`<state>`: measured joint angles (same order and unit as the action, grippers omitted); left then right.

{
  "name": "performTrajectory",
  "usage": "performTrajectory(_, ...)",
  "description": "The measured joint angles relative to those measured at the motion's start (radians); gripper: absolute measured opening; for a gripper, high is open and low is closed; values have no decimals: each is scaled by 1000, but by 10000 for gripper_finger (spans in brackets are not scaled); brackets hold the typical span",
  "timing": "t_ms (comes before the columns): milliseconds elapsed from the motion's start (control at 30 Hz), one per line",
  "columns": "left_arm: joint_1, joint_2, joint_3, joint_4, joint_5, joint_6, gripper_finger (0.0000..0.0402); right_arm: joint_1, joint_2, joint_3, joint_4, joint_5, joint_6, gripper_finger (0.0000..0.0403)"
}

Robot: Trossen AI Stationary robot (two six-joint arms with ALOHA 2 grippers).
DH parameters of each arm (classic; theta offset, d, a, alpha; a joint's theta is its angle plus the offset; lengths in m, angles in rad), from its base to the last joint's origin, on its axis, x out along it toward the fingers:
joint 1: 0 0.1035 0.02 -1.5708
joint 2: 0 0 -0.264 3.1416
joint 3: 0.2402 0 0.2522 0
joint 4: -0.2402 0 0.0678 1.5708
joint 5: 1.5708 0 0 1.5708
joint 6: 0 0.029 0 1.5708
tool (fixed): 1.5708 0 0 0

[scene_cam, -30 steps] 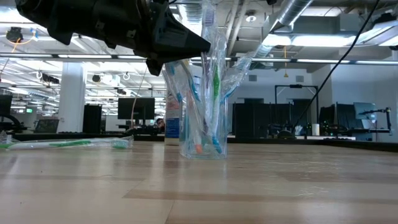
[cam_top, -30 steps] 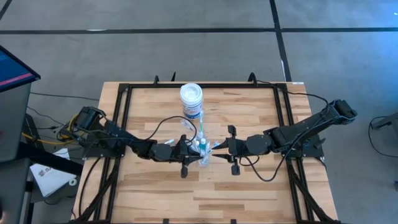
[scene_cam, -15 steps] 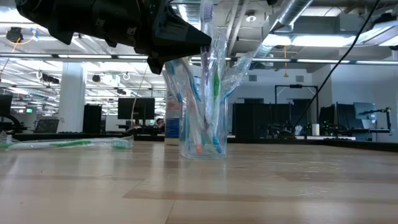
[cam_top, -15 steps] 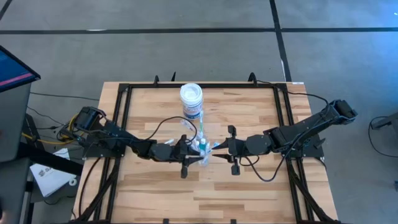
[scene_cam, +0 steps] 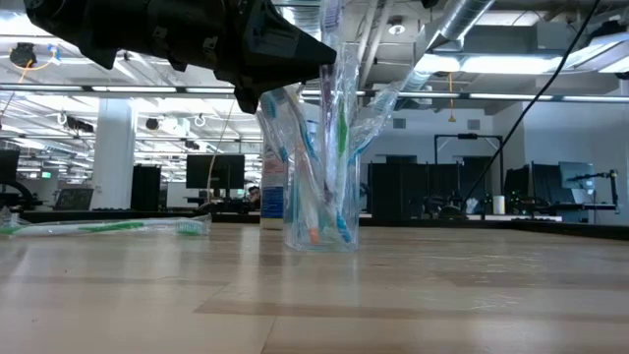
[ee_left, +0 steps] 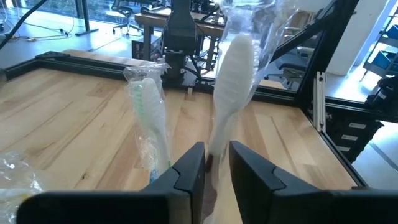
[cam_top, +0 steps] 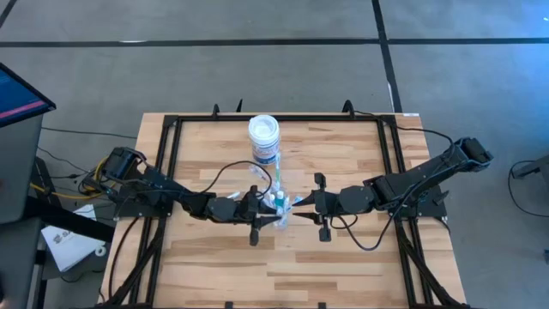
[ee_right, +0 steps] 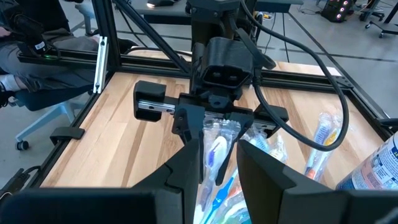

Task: Pick & Place toothbrushing station
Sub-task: Put the purple toothbrush into the Transparent organizer

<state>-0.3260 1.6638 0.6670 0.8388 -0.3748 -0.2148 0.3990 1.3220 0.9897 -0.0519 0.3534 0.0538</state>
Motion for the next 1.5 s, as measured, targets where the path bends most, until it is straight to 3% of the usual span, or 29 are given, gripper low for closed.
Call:
performTrajectory(300, 0, 0, 0, 0, 13, 16, 100, 0, 0, 0, 0, 0, 0, 98)
performTrajectory(567, 0, 0, 0, 23, 13, 26, 103, 0, 0, 0, 0, 0, 0, 98)
performTrajectory(733, 0, 0, 0, 22, 8, 24, 81, 0, 0, 0, -1, 0, 1, 98)
performTrajectory(933, 0, 0, 0, 18, 5, 28, 12, 0, 9, 0, -4, -1, 2, 98)
performTrajectory(1500, 0, 0, 0, -34, 9, 22, 7, -2, 25, 0, -2, -9, 7, 98)
